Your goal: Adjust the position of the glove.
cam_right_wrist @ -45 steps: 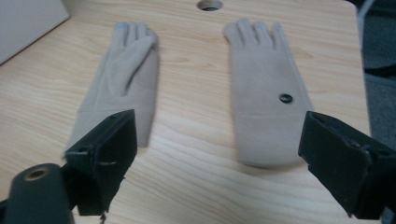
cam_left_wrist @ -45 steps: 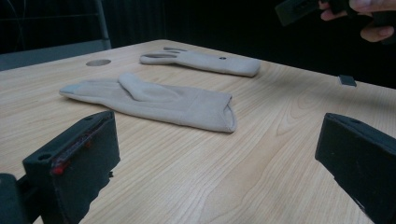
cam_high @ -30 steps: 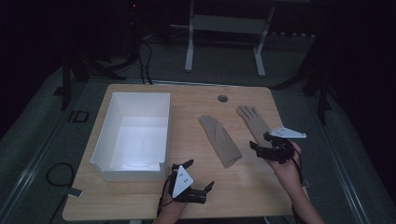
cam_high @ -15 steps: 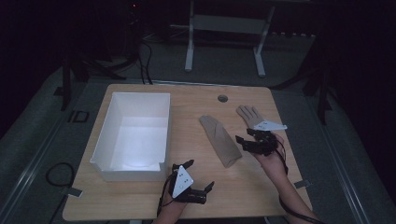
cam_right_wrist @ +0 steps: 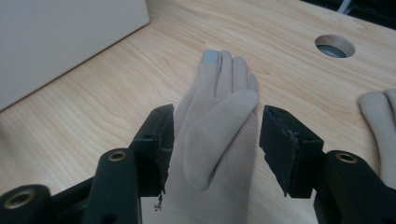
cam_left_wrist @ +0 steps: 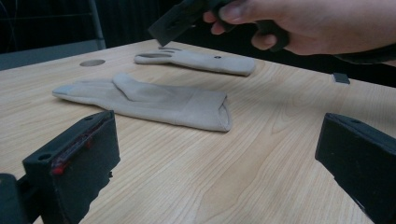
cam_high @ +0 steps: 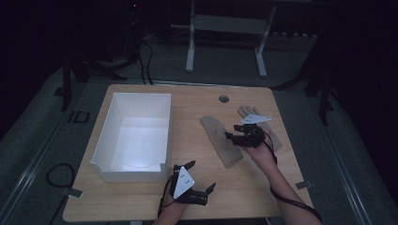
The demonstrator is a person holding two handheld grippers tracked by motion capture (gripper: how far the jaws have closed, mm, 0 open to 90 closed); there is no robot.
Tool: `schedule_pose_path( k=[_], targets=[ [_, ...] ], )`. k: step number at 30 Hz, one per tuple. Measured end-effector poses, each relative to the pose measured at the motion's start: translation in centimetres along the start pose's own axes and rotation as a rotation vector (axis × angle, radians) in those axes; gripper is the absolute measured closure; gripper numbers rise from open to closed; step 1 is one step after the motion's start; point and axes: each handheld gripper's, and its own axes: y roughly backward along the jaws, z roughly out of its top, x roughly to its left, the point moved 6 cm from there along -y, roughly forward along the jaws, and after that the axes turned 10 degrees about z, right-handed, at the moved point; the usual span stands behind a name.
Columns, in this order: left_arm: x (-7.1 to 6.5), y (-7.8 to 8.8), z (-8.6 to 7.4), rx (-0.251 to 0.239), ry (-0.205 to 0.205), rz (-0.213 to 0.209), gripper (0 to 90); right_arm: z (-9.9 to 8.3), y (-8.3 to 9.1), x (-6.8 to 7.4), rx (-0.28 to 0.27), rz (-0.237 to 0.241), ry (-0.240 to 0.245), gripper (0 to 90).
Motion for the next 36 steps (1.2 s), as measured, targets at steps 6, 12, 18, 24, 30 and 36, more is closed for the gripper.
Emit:
schedule_pose_path(
  k=[6, 12, 18, 24, 30, 36],
  targets=[
    [0.0, 0.0, 0.0, 0.000, -0.008, -0.001, 0.1, 0.3, -1.7, -0.5, 0.025, 0.011, -0.003, 45.4],
    [0.0, 0.0, 0.0, 0.000, -0.007, -0.001, 0.1, -0.4, -3.8, -1.1, 0.074, 0.001, -0.016, 45.8],
    [-0.1, 0.0, 0.0, -0.001, -0.010, -0.002, 0.1, -1.4, -5.3, -1.6, 0.106, -0.009, -0.023, 46.5],
    [-0.1, 0.0, 0.0, 0.000, -0.008, -0.002, 0.1, -3.3, -6.4, -2.0, 0.137, -0.022, -0.027, 49.9],
    [-0.1, 0.0, 0.0, 0.000, -0.007, 0.000, 0.1, -3.4, -6.4, -1.8, 0.128, -0.033, -0.008, 67.8],
    [-0.1, 0.0, 0.0, 0.001, -0.006, 0.001, 0.1, -3.2, -6.2, -1.4, 0.118, -0.065, -0.047, 79.5]
  ],
)
